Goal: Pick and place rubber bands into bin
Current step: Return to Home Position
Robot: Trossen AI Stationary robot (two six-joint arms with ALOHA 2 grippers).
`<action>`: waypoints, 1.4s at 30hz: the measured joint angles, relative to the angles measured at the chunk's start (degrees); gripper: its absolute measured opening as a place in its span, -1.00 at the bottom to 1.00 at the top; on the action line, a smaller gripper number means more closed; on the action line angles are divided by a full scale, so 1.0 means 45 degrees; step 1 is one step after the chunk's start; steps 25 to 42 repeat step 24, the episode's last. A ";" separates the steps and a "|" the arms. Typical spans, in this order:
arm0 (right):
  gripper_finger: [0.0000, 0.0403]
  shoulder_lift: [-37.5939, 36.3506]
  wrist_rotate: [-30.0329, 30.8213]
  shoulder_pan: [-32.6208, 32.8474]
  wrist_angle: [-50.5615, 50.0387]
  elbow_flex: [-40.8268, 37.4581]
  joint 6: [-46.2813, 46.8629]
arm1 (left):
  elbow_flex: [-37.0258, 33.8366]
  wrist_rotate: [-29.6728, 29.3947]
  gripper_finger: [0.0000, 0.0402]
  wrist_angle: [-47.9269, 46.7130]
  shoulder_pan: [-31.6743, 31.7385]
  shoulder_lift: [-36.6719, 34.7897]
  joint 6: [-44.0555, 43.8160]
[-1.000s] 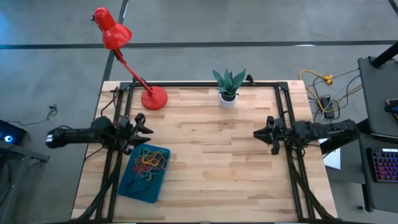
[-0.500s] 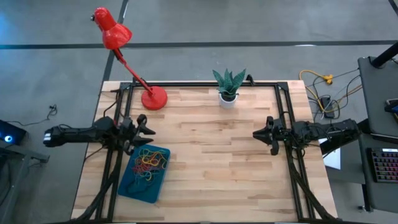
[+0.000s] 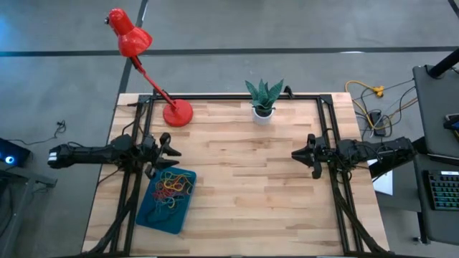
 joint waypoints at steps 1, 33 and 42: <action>-0.70 0.0001 0.0000 0.0000 0.0004 0.0000 -0.0004 | 0.0000 0.0000 -0.30 -0.0008 0.0000 0.0023 -0.0002; -0.70 -0.0004 0.0000 0.0000 0.0009 0.0000 0.0000 | -0.0010 0.0000 -0.30 0.0023 0.0000 0.0257 0.0001; -0.70 -0.0004 0.0000 0.0000 0.0009 0.0000 0.0000 | -0.0010 0.0000 -0.30 0.0023 0.0000 0.0257 0.0001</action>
